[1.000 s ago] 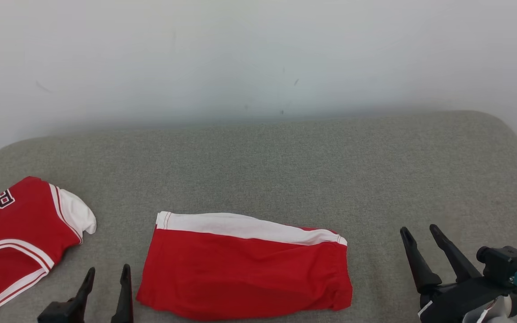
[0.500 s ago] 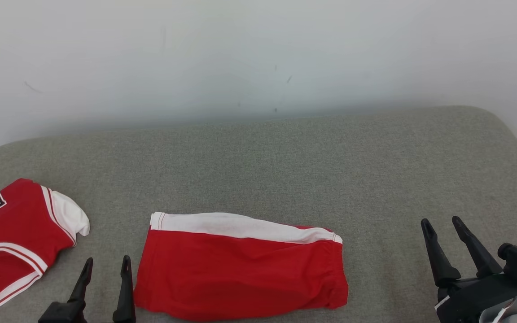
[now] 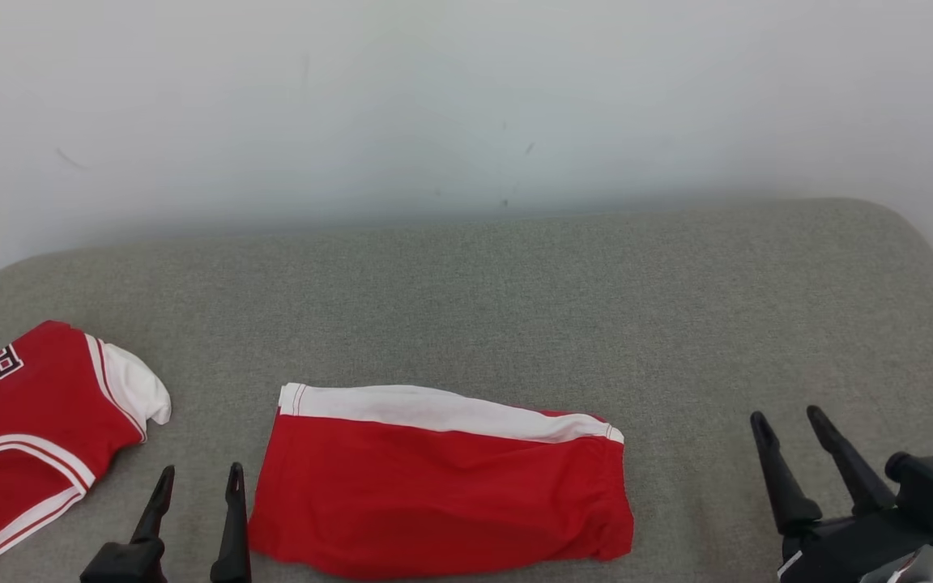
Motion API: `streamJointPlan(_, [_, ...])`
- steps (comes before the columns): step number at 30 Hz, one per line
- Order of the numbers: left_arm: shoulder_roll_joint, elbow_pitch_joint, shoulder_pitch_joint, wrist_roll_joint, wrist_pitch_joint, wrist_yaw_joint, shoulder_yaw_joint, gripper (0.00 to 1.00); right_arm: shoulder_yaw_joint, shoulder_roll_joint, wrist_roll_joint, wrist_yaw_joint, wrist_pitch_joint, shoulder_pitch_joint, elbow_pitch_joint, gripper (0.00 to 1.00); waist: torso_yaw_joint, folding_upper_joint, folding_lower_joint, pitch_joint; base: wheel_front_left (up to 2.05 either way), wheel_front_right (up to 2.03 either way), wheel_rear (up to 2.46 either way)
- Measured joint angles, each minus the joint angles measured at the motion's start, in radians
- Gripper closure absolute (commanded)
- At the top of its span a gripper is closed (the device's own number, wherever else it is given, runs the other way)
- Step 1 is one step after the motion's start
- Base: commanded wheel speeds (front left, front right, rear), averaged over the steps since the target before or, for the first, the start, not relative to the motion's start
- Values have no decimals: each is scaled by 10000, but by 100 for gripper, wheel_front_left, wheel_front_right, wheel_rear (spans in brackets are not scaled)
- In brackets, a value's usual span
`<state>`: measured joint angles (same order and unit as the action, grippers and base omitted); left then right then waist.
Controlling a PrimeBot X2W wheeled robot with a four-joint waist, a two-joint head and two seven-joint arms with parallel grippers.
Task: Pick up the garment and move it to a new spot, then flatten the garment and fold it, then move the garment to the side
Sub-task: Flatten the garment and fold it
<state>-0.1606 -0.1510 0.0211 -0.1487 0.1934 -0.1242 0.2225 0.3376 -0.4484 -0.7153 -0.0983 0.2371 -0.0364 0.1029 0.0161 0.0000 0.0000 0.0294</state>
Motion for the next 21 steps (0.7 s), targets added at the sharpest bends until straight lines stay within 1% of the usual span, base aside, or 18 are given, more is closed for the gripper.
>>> streamJointPlan(4, [29,140,170,59,-88,0,-132,0,299,222,-360,54,-445,81,73,0,64,0,0,38,0,0,0])
streamJointPlan(8, [100,332,190,153,-257,0,-184,0,855,510,-750,286,-1317,52,322,0,110,0,0,39,0,0,0])
streamJointPlan(14, [174,546,191,257,-439,0,-180,0,1409,828,-867,278,-2539,-762,667,0,210,0,0,-11,0,0,0])
streamJointPlan(18, [186,702,188,272,-548,0,-192,0,1751,1022,-976,274,-3488,-1341,1172,0,303,0,0,-82,0,0,0])
streamJointPlan(21, [213,750,187,305,-610,0,-194,0,1900,1133,-1035,190,-4192,-1787,1547,0,385,1,0,-134,0,0,0])
